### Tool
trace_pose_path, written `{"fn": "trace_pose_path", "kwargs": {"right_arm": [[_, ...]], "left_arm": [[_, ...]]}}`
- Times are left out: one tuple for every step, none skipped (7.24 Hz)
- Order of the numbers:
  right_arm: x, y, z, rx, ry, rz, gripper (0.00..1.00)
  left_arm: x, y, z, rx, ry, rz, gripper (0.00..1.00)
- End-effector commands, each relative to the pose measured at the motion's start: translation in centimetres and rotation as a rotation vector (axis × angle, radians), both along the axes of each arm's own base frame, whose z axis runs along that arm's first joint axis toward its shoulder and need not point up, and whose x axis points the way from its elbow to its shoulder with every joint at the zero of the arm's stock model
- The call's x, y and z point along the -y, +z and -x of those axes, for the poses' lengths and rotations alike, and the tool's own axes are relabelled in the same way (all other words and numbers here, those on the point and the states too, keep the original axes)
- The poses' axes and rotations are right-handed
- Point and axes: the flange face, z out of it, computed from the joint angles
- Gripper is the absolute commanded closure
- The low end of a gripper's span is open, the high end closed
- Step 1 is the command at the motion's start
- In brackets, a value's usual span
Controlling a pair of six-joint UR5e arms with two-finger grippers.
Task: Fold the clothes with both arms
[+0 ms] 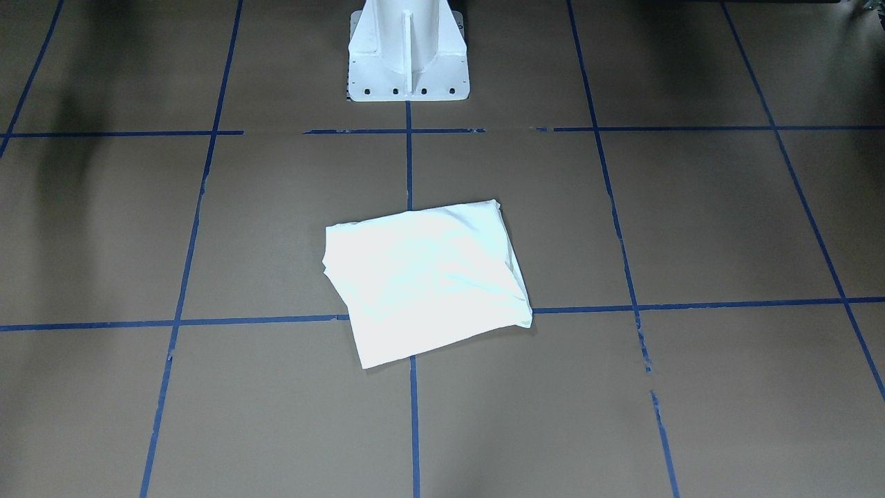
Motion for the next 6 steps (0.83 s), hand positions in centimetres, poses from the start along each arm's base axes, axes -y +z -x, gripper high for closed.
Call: {"fn": "trace_pose_path", "kwargs": {"right_arm": [[-2.9,3.6,-3.3,0.091,0.070,0.095,0.00],[-3.9,4.5,-4.5,0.115,0.096,0.119,0.00],[-4.8,5.7,-4.5,0.112,0.095,0.141,0.00],[-4.8,7.8,-4.5,0.111,0.095,0.162,0.00],[-4.4,10.8,-4.6,0.111,0.097,0.123,0.00],[-4.2,11.8,-4.7,0.113,0.099,0.103,0.00]], "left_arm": [[-0.1,3.0,0.1,-0.002,-0.004,0.012,0.00],[-0.2,3.2,0.1,-0.003,-0.009,0.026,0.00],[-0.4,3.5,0.1,-0.003,-0.010,0.047,0.00],[-0.4,3.4,0.1,-0.002,-0.010,0.082,0.00],[-0.4,3.3,0.2,0.000,-0.011,0.084,0.00],[-0.3,3.2,0.2,0.001,-0.012,0.084,0.00]]}}
